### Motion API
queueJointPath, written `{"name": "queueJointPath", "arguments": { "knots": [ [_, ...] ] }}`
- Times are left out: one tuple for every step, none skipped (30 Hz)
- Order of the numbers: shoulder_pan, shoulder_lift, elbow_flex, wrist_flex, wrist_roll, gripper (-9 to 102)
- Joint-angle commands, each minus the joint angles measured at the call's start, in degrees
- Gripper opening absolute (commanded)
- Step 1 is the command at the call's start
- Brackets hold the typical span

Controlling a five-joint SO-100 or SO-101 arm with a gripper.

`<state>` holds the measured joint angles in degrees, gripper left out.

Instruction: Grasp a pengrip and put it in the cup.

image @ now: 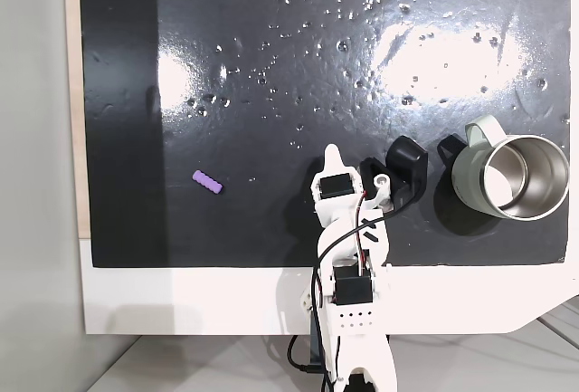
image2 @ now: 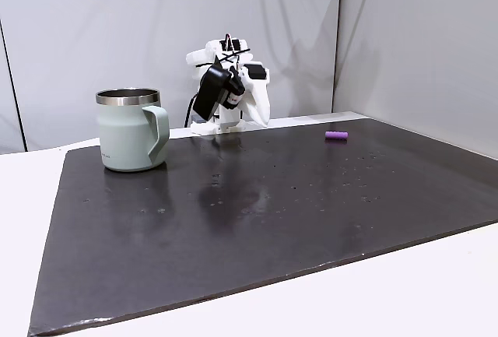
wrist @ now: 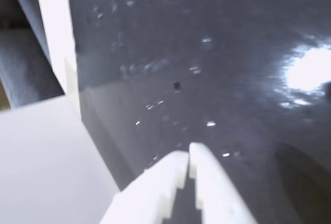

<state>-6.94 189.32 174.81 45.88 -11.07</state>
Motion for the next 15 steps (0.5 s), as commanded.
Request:
{"name": "queueJointPath", "arguments": {
  "knots": [
    [-3.3,0.1,-11.0,1.9,-7.9,0],
    [-4.1,-1.1,-13.3,2.6,-10.2,0],
    [-5.1,-2.6,-15.6,3.2,-12.6,0],
    [-6.1,-4.8,-18.2,3.6,-14.8,0],
    [-7.1,-7.6,-21.0,4.0,-17.0,0],
    [-8.5,-10.9,-24.1,4.6,-19.4,0],
    [-10.0,-14.5,-27.4,5.4,-22.0,0],
    [-11.5,-18.0,-30.8,6.3,-24.3,0],
    [-12.9,-21.5,-34.2,6.9,-26.7,0],
    [-14.5,-25.1,-37.6,7.6,-29.2,0],
    [-16.1,-28.7,-41.2,8.6,-31.6,0],
    [-17.6,-32.3,-44.9,9.8,-33.6,0],
    [-19.2,-36.0,-49.0,11.6,-35.8,0],
    [-20.8,-39.7,-53.3,13.6,-37.5,0],
    [-22.2,-43.2,-57.4,15.5,-38.8,0]
  ]
}}
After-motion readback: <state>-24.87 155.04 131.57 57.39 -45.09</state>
